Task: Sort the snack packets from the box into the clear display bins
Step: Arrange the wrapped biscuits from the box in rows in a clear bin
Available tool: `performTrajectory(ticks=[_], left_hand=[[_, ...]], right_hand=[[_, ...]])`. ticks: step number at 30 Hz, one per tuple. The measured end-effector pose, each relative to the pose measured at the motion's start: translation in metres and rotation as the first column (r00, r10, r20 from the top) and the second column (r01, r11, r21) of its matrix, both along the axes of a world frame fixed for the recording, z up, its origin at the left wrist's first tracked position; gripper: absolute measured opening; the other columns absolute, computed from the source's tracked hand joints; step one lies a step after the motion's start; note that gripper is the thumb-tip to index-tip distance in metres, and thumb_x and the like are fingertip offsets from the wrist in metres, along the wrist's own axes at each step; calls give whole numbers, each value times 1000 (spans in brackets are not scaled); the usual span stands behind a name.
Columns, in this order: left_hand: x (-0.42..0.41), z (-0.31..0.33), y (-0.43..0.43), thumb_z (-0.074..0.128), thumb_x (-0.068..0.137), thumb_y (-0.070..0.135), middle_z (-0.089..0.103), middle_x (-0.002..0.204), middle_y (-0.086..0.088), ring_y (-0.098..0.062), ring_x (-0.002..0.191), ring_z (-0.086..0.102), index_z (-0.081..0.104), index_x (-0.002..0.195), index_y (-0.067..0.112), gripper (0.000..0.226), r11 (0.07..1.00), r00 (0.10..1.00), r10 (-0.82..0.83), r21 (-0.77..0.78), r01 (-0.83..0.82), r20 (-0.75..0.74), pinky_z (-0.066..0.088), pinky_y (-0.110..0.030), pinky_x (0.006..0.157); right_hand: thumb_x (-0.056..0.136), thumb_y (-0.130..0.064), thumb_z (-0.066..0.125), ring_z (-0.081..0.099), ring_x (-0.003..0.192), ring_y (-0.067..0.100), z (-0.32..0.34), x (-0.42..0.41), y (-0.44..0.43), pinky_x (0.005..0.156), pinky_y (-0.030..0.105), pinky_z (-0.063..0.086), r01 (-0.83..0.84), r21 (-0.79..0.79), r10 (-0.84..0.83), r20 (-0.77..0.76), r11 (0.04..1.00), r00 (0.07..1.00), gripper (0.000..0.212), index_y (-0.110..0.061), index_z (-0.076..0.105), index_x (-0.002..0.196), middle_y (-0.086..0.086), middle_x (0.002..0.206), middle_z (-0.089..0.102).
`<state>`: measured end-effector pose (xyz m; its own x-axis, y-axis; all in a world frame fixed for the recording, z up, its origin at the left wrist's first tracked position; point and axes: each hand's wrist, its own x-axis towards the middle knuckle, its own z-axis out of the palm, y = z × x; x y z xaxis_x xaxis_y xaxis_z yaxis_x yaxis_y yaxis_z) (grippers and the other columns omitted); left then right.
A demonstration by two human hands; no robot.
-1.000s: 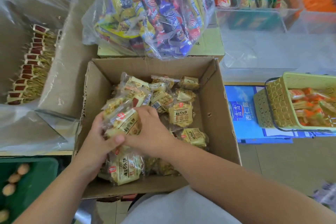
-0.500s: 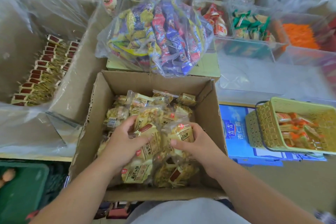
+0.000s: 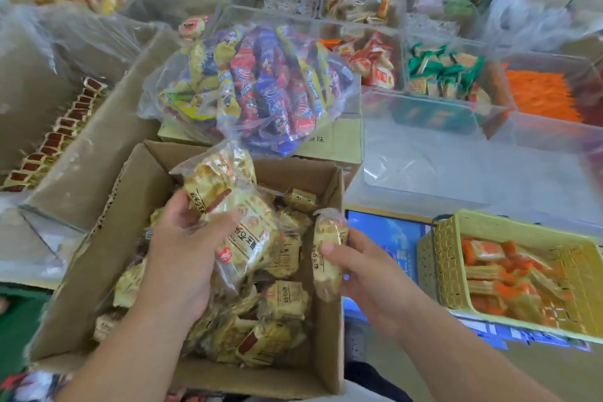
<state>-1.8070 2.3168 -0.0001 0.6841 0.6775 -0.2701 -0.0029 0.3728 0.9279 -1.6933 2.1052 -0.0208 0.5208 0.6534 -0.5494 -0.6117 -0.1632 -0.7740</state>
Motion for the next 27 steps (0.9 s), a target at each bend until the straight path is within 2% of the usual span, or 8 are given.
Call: performTrajectory(ticks=[3,6,9,11,14,20,24,27], left_hand=[[18,14,-34,74,82,8,79,110,-6,-27,94,78,75,107,29,33,971,987,154,-193,-141,53,62,-41,62],[40,25,-72,66,91,13,81,96,-5,-22,77,79,80,94,23,17,905,967,250,-368,-215,52,59,-35,49],[59,28,-105,59,97,15,81,88,-5,-20,72,79,83,68,20,37,875,948,306,-420,-242,92,56,-29,47],[66,29,-124,66,89,17,81,94,-9,-23,75,79,83,87,15,17,864,943,318,-439,-248,94,56,-30,46],[73,29,-151,73,73,17,79,109,-11,-28,86,79,67,120,16,48,859,943,329,-429,-278,49,59,-35,50],[79,16,-171,74,84,10,75,121,-9,-28,108,74,69,116,24,35,914,931,347,-264,-307,118,63,-40,74],[77,17,-160,88,73,30,75,119,5,-17,106,74,67,114,38,47,943,965,261,206,-260,23,60,-42,80],[81,9,-161,81,85,18,73,122,7,-15,111,72,62,125,40,50,920,983,180,362,-153,-41,59,-50,85]], right_hand=[[68,-37,90,72,107,20,1,18,-22,82,39,59,-65,196,105,-200,978,974,52,-21,75,114,5,116,75],[68,-34,91,61,125,32,1,40,-44,93,55,54,-77,369,204,-319,926,926,77,-13,62,135,16,137,62],[71,-32,90,50,131,44,3,61,-64,103,68,41,-63,508,290,-383,859,877,95,-1,42,147,20,138,57],[74,-32,88,54,127,44,3,74,-76,106,69,38,-31,575,311,-395,818,865,86,-5,43,142,19,129,64],[72,-33,90,59,123,43,1,87,-95,109,63,41,-22,573,289,-380,819,879,73,-9,56,132,18,126,66],[68,-32,91,60,120,38,-5,108,-118,112,55,40,9,537,244,-400,844,883,67,-1,63,120,20,120,65],[82,-33,80,59,126,36,0,123,-126,117,55,34,70,581,201,-388,811,899,39,-12,73,114,11,117,71],[81,-31,83,55,131,41,7,128,-120,118,59,31,128,532,125,-413,837,902,38,-12,74,113,15,120,70]])
